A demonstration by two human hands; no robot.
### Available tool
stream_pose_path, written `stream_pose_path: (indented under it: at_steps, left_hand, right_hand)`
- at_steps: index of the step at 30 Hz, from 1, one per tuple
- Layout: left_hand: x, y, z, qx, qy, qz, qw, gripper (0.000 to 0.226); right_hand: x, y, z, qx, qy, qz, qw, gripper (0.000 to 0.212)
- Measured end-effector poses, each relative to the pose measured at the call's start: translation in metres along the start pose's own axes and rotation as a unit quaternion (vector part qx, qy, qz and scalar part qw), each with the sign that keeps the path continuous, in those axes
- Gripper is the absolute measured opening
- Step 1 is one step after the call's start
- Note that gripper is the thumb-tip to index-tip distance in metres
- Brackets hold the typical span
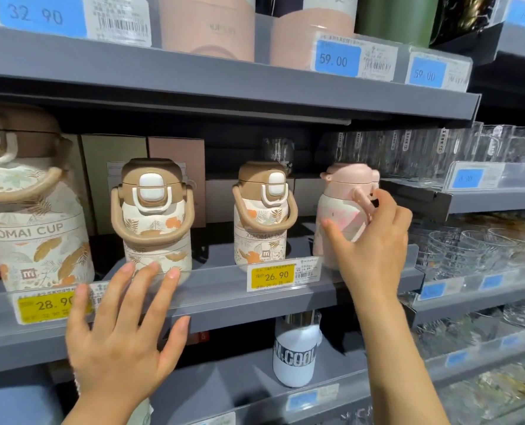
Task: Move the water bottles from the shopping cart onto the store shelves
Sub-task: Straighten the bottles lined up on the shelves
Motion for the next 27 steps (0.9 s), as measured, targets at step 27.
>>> stream_pose_path:
  at_steps: [27]
  left_hand:
    - [0.006, 0.0, 0.005, 0.011, -0.019, -0.01, 1.0, 0.054]
  right_hand:
    - [-0.02, -0.008, 0.005, -0.079, -0.078, -0.017, 0.994, 0.101]
Point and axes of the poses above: each hand's wrist, its own z-axis towards the middle knuckle, its own x-axis out of the back of the hand, y = z × x, the point moved 1 cm from there along z, towards the middle knuckle, and after that the axes turned 11 degrees about y, right-handed, at the moved point
